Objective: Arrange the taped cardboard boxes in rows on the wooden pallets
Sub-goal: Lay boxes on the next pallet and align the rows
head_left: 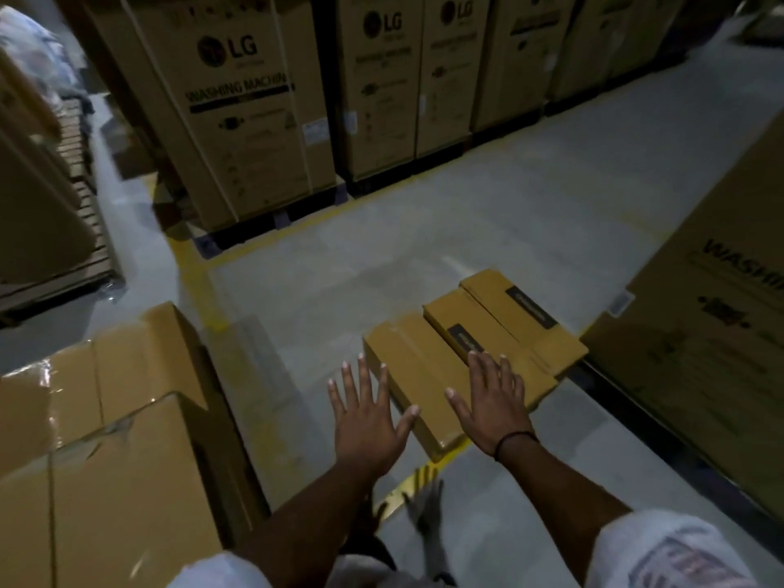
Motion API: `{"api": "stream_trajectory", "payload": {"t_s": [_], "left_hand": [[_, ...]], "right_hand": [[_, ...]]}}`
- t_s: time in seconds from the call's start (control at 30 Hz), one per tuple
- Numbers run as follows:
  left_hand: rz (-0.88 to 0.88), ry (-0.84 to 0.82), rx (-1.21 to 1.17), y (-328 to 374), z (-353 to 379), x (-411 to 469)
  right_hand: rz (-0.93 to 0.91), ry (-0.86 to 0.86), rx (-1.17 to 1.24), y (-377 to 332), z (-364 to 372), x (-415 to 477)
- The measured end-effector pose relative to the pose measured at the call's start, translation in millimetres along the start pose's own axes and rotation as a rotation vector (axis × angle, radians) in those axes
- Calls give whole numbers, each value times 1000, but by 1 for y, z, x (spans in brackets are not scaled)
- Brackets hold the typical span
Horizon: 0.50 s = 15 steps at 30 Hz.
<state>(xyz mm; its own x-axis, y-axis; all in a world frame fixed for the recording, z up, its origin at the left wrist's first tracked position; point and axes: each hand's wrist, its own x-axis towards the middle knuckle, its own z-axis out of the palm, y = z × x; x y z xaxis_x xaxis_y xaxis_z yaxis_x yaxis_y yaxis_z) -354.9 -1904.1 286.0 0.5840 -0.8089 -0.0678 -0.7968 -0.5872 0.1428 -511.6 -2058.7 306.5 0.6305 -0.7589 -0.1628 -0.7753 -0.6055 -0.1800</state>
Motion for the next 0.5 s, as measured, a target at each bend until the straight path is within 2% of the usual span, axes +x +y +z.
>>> {"api": "stream_trajectory", "payload": {"t_s": [0.13, 0.27, 0.5], "left_hand": [[7, -62, 24, 4, 6, 34], [-31, -146, 33, 3, 23, 89], [-24, -251, 44, 15, 43, 179]], "right_hand": [[34, -84, 42, 17, 1, 25], [37, -96, 38, 37, 2, 70], [146, -143, 50, 84, -6, 153]]}}
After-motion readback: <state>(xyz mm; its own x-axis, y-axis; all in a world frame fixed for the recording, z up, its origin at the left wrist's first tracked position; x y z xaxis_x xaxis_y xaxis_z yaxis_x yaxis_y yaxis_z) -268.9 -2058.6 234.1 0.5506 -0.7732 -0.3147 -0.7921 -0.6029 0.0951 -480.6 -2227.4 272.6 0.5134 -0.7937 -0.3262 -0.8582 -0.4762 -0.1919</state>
